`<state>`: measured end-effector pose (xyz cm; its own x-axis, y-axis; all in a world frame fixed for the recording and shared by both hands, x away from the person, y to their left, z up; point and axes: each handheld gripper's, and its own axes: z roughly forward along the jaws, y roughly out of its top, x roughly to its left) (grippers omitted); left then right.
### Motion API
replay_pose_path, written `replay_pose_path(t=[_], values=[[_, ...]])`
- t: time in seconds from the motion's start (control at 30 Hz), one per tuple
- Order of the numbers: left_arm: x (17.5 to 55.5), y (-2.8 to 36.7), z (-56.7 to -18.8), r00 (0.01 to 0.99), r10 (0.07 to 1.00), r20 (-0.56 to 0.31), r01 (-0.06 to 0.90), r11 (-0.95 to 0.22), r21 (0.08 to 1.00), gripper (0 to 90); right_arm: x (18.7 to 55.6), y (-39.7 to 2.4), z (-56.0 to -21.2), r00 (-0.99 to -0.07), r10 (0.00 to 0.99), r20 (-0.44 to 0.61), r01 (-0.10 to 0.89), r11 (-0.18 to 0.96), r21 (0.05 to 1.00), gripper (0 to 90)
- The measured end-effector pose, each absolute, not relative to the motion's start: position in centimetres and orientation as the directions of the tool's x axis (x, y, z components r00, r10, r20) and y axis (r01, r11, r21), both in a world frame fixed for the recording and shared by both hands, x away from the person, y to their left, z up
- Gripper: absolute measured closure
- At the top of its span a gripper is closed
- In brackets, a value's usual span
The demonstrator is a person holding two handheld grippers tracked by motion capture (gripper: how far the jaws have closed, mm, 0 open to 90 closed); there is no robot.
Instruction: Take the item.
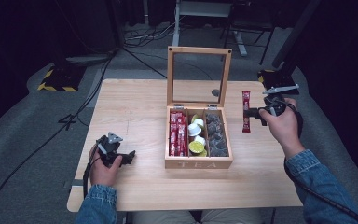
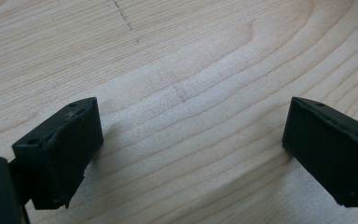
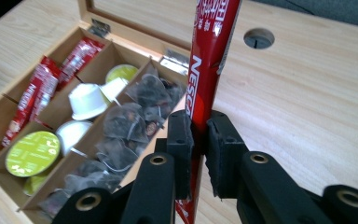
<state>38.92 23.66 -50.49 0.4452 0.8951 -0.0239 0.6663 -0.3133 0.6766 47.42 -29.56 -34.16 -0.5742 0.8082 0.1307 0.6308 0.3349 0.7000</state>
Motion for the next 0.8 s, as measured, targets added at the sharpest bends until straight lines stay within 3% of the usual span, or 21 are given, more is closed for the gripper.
replay_pose_path(t=[0.8], values=[[38.9,23.7,-50.5,0.445,0.895,-0.024,0.666,-0.313,0.677,5.2,48.2,-30.9,-39.6,-0.505,0.849,0.156,0.73,0.324,0.602,80.8]])
